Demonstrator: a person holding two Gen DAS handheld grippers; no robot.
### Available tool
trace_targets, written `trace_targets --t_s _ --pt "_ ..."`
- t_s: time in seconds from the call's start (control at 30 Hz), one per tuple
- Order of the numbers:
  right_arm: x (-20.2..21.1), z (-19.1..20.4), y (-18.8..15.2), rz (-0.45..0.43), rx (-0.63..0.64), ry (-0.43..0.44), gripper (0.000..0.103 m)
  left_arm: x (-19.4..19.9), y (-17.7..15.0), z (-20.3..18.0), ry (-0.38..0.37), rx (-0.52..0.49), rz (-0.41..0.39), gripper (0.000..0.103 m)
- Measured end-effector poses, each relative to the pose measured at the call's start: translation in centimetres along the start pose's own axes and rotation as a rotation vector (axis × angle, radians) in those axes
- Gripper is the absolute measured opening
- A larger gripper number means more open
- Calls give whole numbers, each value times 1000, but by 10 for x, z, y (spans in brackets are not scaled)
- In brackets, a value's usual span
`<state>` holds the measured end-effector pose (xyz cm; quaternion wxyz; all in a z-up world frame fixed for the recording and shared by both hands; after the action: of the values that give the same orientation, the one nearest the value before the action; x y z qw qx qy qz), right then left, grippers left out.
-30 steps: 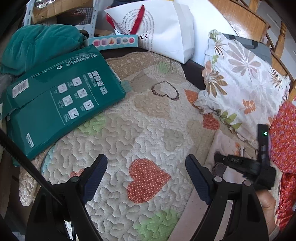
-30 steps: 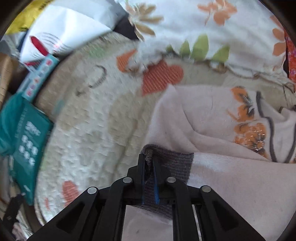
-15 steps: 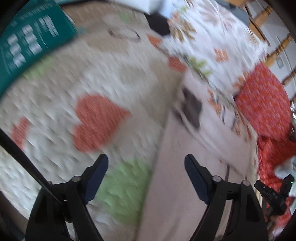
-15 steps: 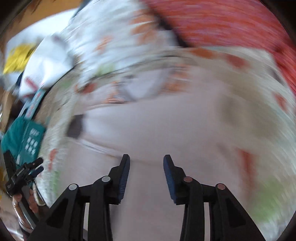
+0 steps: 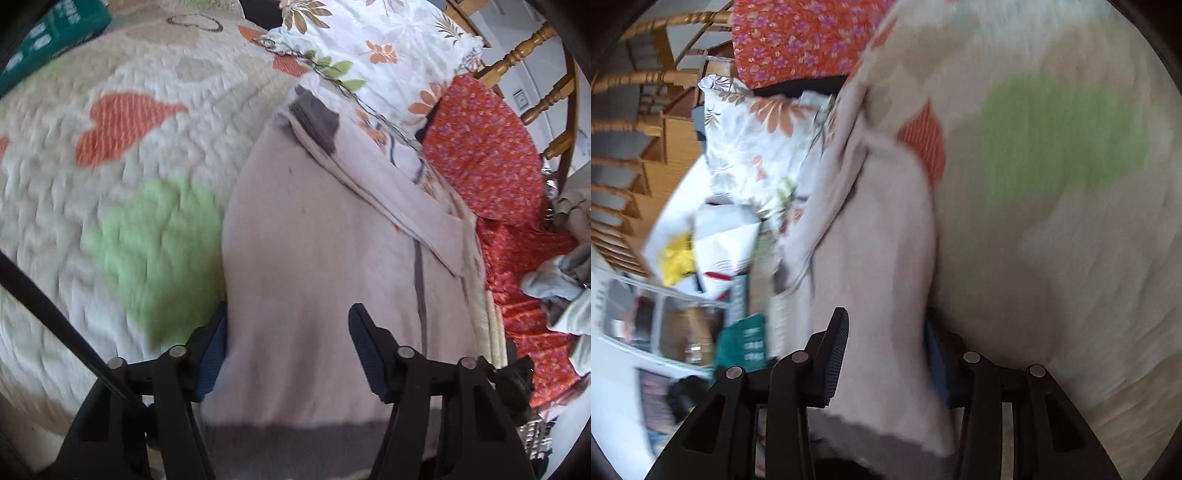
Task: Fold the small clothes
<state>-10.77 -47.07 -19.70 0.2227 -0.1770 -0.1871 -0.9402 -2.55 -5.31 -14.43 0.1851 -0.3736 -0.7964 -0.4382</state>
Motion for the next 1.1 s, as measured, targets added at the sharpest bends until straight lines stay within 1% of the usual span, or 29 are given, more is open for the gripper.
trace_targets --t_s 0.1,0.2,0.33,0.4,0.5,0.53,0.57,0.6,0.63,0.67,0.7,0.73,0.8,0.9,1.03,1.1 --pt "-2 10 -20 59 29 31 43 11 -20 3 -36 40 30 54" --pt "-4 12 -39 101 21 50 43 18 -37 5 -51 67 48 53" --pt "5 8 -59 139 58 50 41 23 -55 -2 -42 43 56 53" --pt "6 11 -69 144 109 30 40 26 -62 -7 -15 -4 42 53" --pt "10 12 -78 145 182 0 39 28 -66 -7 13 -34 37 52" --pt "11 13 -79 137 203 -16 37 28 -65 -6 27 -31 37 42" --pt "13 11 -79 131 219 -31 30 28 -64 -4 54 -30 36 32" --pt "13 9 -79 123 236 -59 18 28 -62 -1 98 -33 38 13" --pt "13 7 -79 118 248 -88 10 28 -59 3 104 -15 43 10" --pt "13 4 -77 119 252 -104 5 29 -57 7 93 15 45 8" --pt "14 3 -75 125 241 -100 4 32 -55 10 93 44 43 8" --pt "15 4 -73 121 243 -106 4 35 -52 11 98 51 33 7" --pt "23 9 -66 100 261 -109 4 48 -52 8 95 49 11 7" --pt "42 17 -59 88 260 -67 4 68 -57 -1 81 30 -5 7" --pt "79 21 -63 112 304 -31 3 106 -75 -10 4 44 -23 7" --pt "94 18 -74 134 315 -27 3 113 -85 -11 -7 42 -24 7"
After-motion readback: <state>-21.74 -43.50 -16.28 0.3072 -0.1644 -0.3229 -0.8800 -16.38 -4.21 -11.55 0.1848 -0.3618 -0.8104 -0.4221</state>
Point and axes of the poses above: each gripper's, at about its wrist camera, not at the fingertips, and x roughly against the way its jaws point, z to its left, y to its top, the point moved 4 cm from there along -x, roughly the way its jaws point, and after that the axes turned 15 degrees about -z, right-handed, at the moved point
